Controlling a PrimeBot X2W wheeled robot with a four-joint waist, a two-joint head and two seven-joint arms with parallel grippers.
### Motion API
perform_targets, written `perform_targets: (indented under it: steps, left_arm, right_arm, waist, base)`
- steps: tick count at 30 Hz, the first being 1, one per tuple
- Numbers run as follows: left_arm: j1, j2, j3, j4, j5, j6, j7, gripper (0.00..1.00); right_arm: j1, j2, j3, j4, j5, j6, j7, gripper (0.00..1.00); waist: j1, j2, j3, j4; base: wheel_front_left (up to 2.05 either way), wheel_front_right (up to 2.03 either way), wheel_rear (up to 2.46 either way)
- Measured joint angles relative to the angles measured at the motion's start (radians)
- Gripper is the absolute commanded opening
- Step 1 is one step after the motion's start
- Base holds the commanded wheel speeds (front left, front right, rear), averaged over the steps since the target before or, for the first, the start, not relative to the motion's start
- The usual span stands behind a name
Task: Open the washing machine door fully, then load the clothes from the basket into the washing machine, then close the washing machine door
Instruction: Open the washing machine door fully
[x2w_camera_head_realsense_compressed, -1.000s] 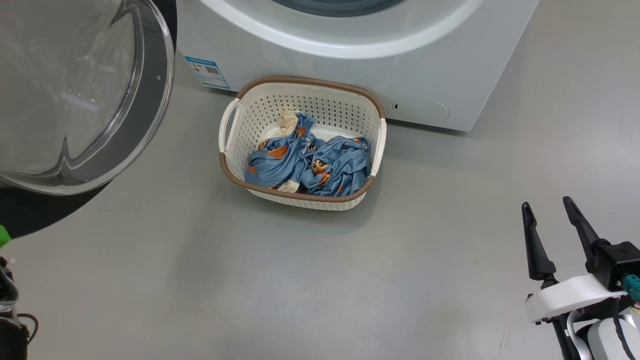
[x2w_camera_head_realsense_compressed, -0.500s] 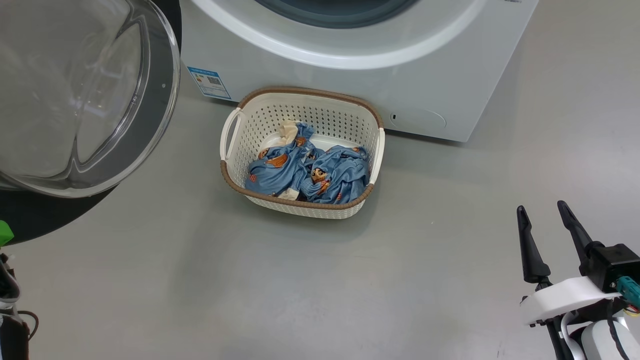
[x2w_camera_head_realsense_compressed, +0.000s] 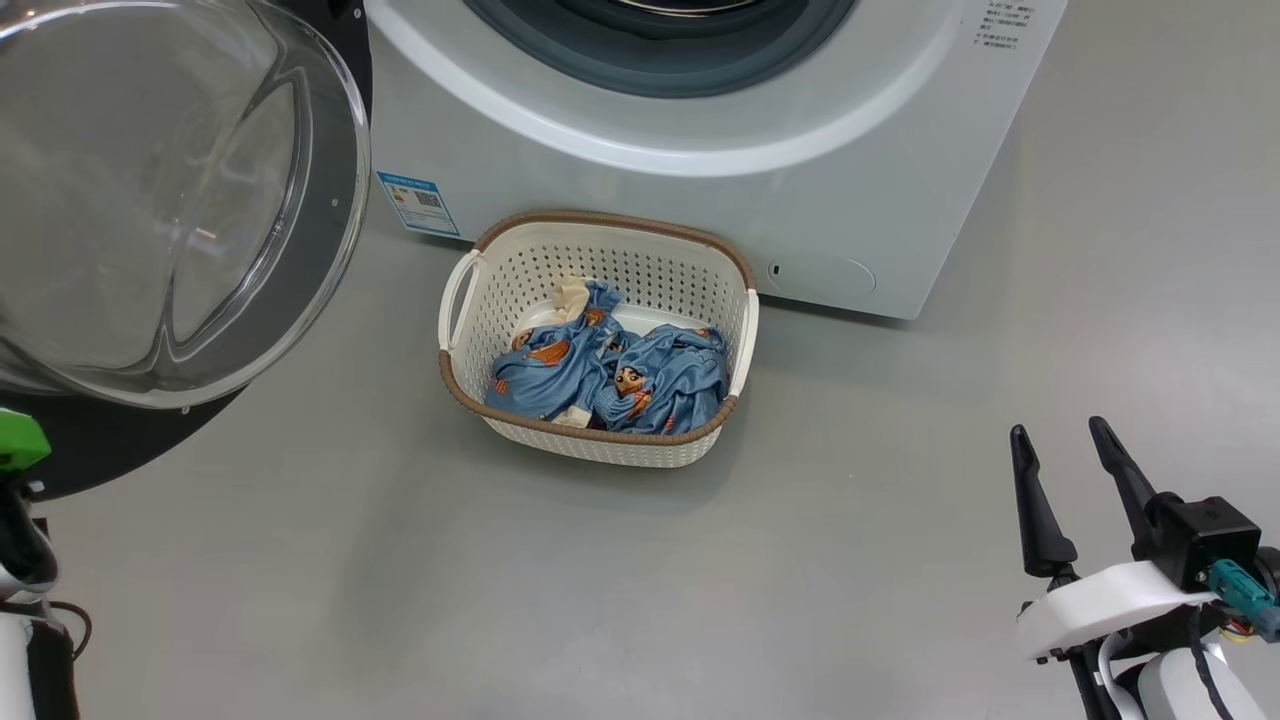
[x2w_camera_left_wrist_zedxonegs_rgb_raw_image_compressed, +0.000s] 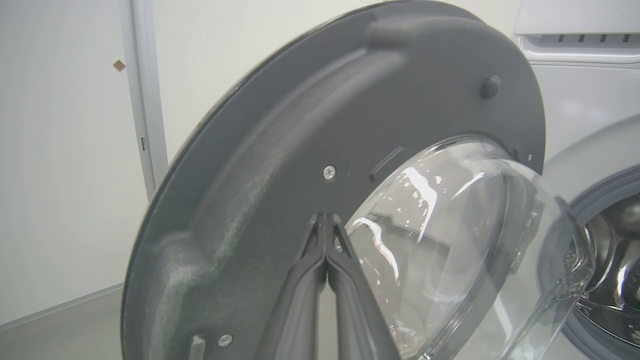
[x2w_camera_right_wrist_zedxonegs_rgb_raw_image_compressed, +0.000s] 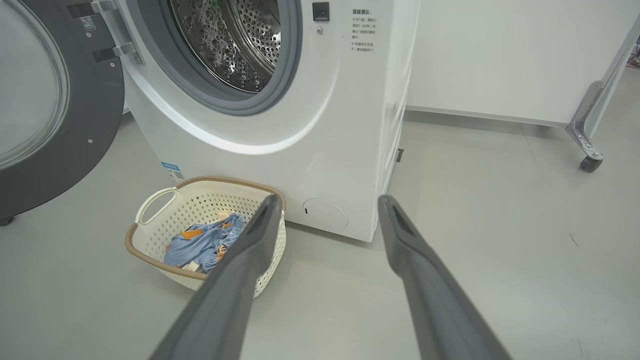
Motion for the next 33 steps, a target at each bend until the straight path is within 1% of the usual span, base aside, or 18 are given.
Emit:
perform_targets:
  steps: [3, 4, 5, 6, 7, 13, 16, 18, 21, 24, 33]
  left_arm:
    - [0.010, -0.014, -0.032, -0.044, 0.042, -0.017, -0.003, 0.00]
    - [0.016, -0.021, -0.036, -0.059, 0.042, -0.022, -0.003, 0.04]
    - [0.023, -0.026, -0.043, -0.076, 0.047, -0.028, -0.003, 0.29]
    - [0.023, -0.026, -0.043, -0.076, 0.047, -0.028, -0.003, 0.76]
    - [0.030, -0.032, -0.048, -0.089, 0.056, -0.031, -0.003, 1.00]
    - [0.072, -0.076, -0.086, -0.145, 0.090, -0.046, -0.003, 1.00]
    - [0.094, -0.088, -0.102, -0.189, 0.106, -0.059, -0.003, 1.00]
    - [0.099, -0.091, -0.107, -0.199, 0.111, -0.063, -0.003, 1.00]
    - [0.116, -0.109, -0.131, -0.212, 0.133, -0.069, -0.003, 1.00]
    - [0.146, -0.112, -0.160, -0.218, 0.151, -0.080, -0.003, 1.00]
    - [0.267, -0.112, -0.205, -0.211, 0.186, -0.092, -0.003, 1.00]
  right_arm:
    - [0.000, 0.007, 0.005, 0.006, 0.001, 0.000, -0.003, 1.00]
    - [0.000, 0.008, 0.008, 0.006, 0.001, 0.000, -0.003, 1.00]
    - [0.000, 0.011, 0.009, 0.007, 0.001, 0.000, -0.003, 1.00]
    - [0.000, 0.011, 0.009, 0.007, 0.001, 0.000, -0.003, 1.00]
    - [0.000, 0.012, 0.011, 0.007, 0.001, 0.001, -0.003, 1.00]
    - [0.000, 0.024, 0.015, 0.009, 0.001, 0.001, -0.004, 1.00]
    - [0.000, 0.039, 0.010, 0.013, 0.009, 0.000, -0.008, 1.00]
    - [0.000, 0.040, 0.010, 0.015, 0.010, 0.000, -0.009, 1.00]
    - [0.000, 0.040, 0.011, 0.021, 0.010, 0.000, -0.009, 1.00]
    - [-0.002, 0.042, 0.013, 0.025, 0.010, 0.001, -0.012, 1.00]
    - [-0.006, 0.063, 0.016, 0.039, 0.009, 0.001, -0.012, 1.00]
  waist:
    - [0.0000, 0.0000, -0.012, -0.007]
    - [0.0000, 0.0000, -0.014, -0.010]
    - [0.0000, 0.0000, -0.017, -0.014]
    - [0.0000, 0.0000, -0.017, -0.014]
    - [0.0000, 0.0000, -0.019, -0.018]
    - [0.0000, 0.0000, -0.031, -0.046]
    - [0.0000, 0.0000, -0.037, -0.066]
    - [0.0000, 0.0000, -0.038, -0.070]
    - [0.0000, 0.0000, -0.043, -0.086]
    - [0.0000, 0.0000, -0.048, -0.101]
    - [0.0000, 0.0000, -0.083, -0.152]
  base:
    - [0.00, 0.00, 0.00]
    - [0.00, 0.00, 0.00]
    - [0.00, 0.00, 0.00]
    - [0.00, 0.00, 0.00]
    - [0.00, 0.00, 0.00]
    - [0.00, 0.00, 0.00]
    - [0.00, 0.00, 0.00]
    - [0.00, 0.00, 0.00]
    - [0.00, 0.00, 0.00]
    - [0.00, 0.00, 0.00]
    - [0.00, 0.00, 0.00]
